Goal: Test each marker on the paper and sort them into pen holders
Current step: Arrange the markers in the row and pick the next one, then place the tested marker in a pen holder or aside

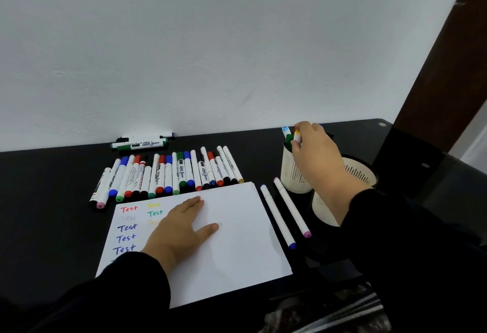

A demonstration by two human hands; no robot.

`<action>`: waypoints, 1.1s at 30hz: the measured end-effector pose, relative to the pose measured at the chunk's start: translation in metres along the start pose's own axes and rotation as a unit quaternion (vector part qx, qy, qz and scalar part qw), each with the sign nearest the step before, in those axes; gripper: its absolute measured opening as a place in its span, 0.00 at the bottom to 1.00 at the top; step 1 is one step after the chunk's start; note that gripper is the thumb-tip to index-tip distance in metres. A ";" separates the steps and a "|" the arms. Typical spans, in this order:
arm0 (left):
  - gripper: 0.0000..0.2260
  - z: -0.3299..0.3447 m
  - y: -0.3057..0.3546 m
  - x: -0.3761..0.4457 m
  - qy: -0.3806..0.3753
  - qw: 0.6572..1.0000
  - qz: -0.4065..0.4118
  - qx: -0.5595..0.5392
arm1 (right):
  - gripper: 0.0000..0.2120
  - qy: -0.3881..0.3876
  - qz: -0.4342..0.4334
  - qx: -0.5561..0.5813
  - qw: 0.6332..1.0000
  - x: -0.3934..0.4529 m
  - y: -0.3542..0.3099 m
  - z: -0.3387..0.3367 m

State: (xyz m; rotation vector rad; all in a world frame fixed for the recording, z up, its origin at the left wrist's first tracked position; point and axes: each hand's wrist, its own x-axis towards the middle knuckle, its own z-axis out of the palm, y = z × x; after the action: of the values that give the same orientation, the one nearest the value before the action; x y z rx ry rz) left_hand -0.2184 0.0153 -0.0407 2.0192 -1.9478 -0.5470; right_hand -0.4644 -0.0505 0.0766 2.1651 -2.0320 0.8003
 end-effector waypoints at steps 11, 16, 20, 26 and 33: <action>0.25 -0.019 0.001 0.002 0.011 0.998 0.002 -0.069 | 0.13 -0.046 -0.137 -0.031 0.989 -0.002 -0.057 -0.004; 0.23 -0.051 -0.021 0.013 0.063 0.996 -0.008 -0.070 | 0.13 -0.107 -0.182 -0.033 0.977 0.007 -0.097 0.028; 0.24 -0.084 -0.069 0.025 0.106 0.993 -0.037 -0.043 | 0.12 -0.147 -0.217 -0.025 0.965 0.026 -0.134 0.062; 0.25 -0.126 -0.149 0.043 0.152 0.979 -0.132 -0.023 | 0.11 -0.193 -0.247 0.005 0.950 0.057 -0.189 0.119; 0.27 -0.130 -0.223 0.048 0.145 0.968 -0.204 -0.013 | 0.17 -0.227 -0.271 -0.011 0.935 0.094 -0.240 0.186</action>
State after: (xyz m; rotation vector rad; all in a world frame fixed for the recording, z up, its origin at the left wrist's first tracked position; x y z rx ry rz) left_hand 0.0406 -0.0285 -0.0299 2.3440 -1.3594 -0.3335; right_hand -0.1779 -0.1786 0.0254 2.8886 -1.4119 0.2166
